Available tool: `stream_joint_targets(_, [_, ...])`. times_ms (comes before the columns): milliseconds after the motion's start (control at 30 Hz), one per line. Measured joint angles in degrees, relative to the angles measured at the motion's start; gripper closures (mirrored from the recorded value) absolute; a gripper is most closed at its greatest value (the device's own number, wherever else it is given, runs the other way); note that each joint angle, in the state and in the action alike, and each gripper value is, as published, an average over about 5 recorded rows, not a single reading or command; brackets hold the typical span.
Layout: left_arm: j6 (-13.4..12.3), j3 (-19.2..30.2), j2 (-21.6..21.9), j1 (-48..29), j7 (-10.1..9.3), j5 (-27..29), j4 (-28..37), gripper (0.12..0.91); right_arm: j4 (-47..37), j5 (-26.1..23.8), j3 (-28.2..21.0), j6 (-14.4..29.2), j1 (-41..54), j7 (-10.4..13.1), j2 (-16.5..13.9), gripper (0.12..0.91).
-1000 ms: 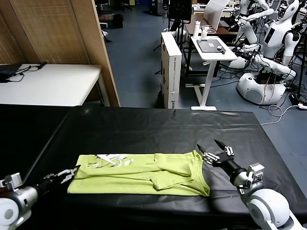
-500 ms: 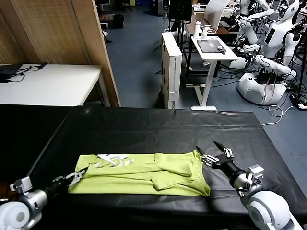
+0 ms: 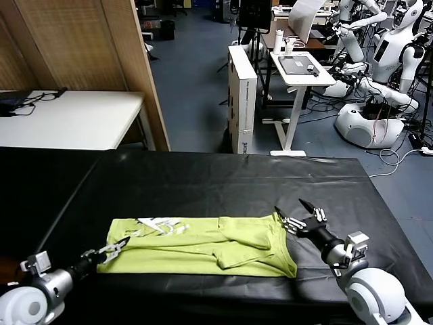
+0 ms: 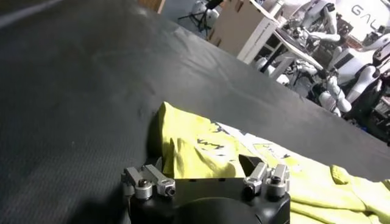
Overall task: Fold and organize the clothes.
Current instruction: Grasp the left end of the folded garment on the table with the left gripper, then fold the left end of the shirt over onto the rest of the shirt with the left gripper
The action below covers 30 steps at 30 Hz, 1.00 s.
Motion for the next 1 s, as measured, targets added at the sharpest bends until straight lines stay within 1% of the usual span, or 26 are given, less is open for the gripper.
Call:
stream_joint_targets(233, [0.1,0.0,0.1,0.1,-0.61,0.1,0.1,0.196,-0.2,-0.7,-0.5,0.0,0.3,0.0,0.5,0.118])
stream_joint_targets(333, [0.1,0.0,0.1,0.2,-0.9,0.2,-0.1,0.265,-0.3,-1.1,-0.7,0.1,0.4,0.0,0.6,0.118])
stream_joint_targets(367, [0.1,0.0,0.1,0.2,-1.04,0.2,-0.2,0.302,-0.3,-1.2,-0.8,0.1,0.4,0.0,0.6,0.118])
stream_joint_targets(467, [0.3,0.1,0.0,0.3,-1.6,0.2,-0.5,0.456,-0.5,-1.6,-0.8,0.2,0.4,0.1,0.8,0.118])
stream_joint_targets(500, [0.3,0.1,-0.1,0.3,-1.81,0.2,-0.6,0.528,-0.5,-1.8,-0.9,0.3,0.4,0.1,0.8,0.118])
stream_joint_targets(633, [0.0,-0.1,-0.3,0.5,-2.66,0.9,-1.3,0.77,-0.7,-2.5,-1.2,0.4,0.4,0.1,1.2,0.118])
stream_joint_targets(700, [-0.8,-0.5,-0.4,0.6,-2.94,2.4,-1.8,0.838,-0.9,-2.8,-1.5,0.5,0.5,0.1,1.4,0.118])
stream_joint_targets(733, [-1.3,-0.8,-0.4,0.8,-2.99,3.4,-2.0,0.851,-1.0,-3.0,-1.6,0.5,0.6,0.1,1.5,0.118])
stream_joint_targets(867, [-3.7,-2.5,0.1,1.5,-3.3,8.5,-3.3,0.843,-1.4,-3.5,-2.3,0.6,1.0,0.2,1.8,0.118])
stream_joint_targets(1000, [-6.9,-5.0,1.0,2.6,-3.24,14.5,-4.1,0.844,-1.8,-4.0,-3.0,0.7,1.4,0.2,2.2,0.118])
